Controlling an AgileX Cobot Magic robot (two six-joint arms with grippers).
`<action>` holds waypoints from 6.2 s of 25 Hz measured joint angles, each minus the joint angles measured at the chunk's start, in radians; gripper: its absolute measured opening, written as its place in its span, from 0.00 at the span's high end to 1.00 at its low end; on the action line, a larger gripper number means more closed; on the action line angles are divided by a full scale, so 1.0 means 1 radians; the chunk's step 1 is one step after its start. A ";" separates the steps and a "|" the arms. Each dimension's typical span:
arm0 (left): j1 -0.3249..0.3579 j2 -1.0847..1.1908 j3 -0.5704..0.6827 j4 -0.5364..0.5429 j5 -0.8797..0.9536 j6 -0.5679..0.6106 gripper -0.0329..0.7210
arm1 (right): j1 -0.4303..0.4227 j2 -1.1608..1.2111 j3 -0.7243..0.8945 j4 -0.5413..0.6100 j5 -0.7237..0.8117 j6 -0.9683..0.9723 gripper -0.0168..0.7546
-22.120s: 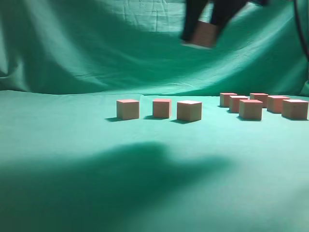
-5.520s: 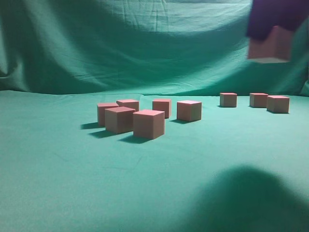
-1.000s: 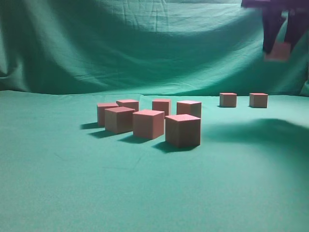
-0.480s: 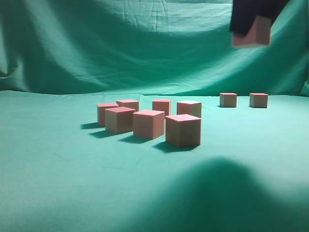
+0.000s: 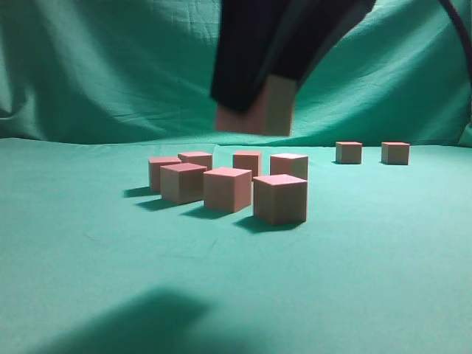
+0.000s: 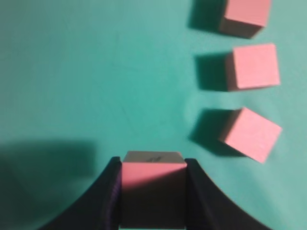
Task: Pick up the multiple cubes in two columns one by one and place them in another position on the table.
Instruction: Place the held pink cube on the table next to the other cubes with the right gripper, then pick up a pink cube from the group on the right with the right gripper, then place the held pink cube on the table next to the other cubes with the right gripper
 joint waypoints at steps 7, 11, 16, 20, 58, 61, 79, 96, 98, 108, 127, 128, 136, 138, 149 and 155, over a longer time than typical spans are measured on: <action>0.000 0.000 0.000 0.000 0.000 0.000 0.96 | 0.012 0.096 0.004 0.000 -0.036 0.050 0.66; 0.000 0.000 0.000 0.000 0.000 0.000 0.96 | 0.012 0.116 0.004 -0.016 -0.060 0.062 0.66; 0.000 0.000 0.000 0.000 0.000 0.000 0.96 | 0.012 0.142 0.004 -0.145 -0.064 0.203 0.66; 0.000 0.000 0.000 0.000 0.000 0.000 0.96 | 0.012 0.142 0.004 -0.229 -0.067 0.276 0.66; 0.000 0.000 0.000 0.000 0.000 0.000 0.96 | 0.012 0.201 -0.364 -0.240 0.451 0.299 0.23; 0.000 0.000 0.000 0.000 0.000 0.000 0.96 | 0.012 0.201 -0.474 -0.271 0.511 0.284 0.23; 0.000 0.000 0.000 0.000 0.000 0.000 0.96 | -0.503 0.310 -0.805 -0.359 0.419 0.404 0.23; 0.000 0.000 0.000 0.000 0.000 0.000 0.96 | -0.662 0.728 -0.989 -0.039 0.185 0.217 0.23; 0.000 0.000 0.000 0.000 0.000 0.000 0.96 | -0.662 0.743 -0.989 -0.042 0.162 0.197 0.23; 0.000 0.000 0.000 0.000 0.000 0.000 0.96 | -0.662 0.762 -0.991 -0.065 0.083 0.192 0.23; 0.000 0.000 0.000 0.000 0.000 0.000 0.96 | -0.662 0.779 -0.992 -0.068 0.102 0.194 0.65; 0.000 0.000 0.000 0.000 0.000 0.000 0.96 | -0.662 0.764 -0.999 -0.068 0.121 0.194 0.65; 0.000 0.000 0.000 0.000 0.000 0.000 0.96 | -0.662 0.535 -1.033 0.028 0.321 0.189 0.65; 0.000 0.000 0.000 0.000 0.000 0.000 0.96 | -0.662 0.475 -1.035 0.075 0.389 0.158 0.65; 0.000 0.000 0.000 0.000 0.000 0.000 0.96 | -0.608 0.174 -0.978 0.120 0.556 0.063 0.65; 0.000 0.000 0.000 0.000 0.000 0.000 0.96 | -0.415 0.015 -0.717 0.127 0.542 -0.004 0.65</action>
